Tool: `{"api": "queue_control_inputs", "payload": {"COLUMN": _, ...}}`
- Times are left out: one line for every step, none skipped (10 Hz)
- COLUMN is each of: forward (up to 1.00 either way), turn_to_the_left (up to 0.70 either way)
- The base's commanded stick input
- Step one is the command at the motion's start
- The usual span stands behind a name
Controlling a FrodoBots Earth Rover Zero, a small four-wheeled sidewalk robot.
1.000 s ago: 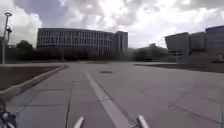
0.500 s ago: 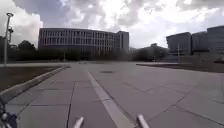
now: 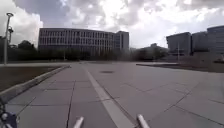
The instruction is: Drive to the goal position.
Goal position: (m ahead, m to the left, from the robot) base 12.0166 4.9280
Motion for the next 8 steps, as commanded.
{"api": "queue_control_inputs", "payload": {"forward": 0.0, "turn_to_the_left": 0.7}}
{"api": "queue_control_inputs", "payload": {"forward": 0.0, "turn_to_the_left": 0.7}}
{"api": "queue_control_inputs", "payload": {"forward": 0.0, "turn_to_the_left": 0.7}}
{"api": "queue_control_inputs", "payload": {"forward": 0.0, "turn_to_the_left": 0.7}}
{"api": "queue_control_inputs", "payload": {"forward": 0.0, "turn_to_the_left": 0.7}}
{"api": "queue_control_inputs", "payload": {"forward": 0.0, "turn_to_the_left": 0.7}}
{"api": "queue_control_inputs", "payload": {"forward": 0.0, "turn_to_the_left": 0.7}}
{"api": "queue_control_inputs", "payload": {"forward": 0.0, "turn_to_the_left": 0.7}}
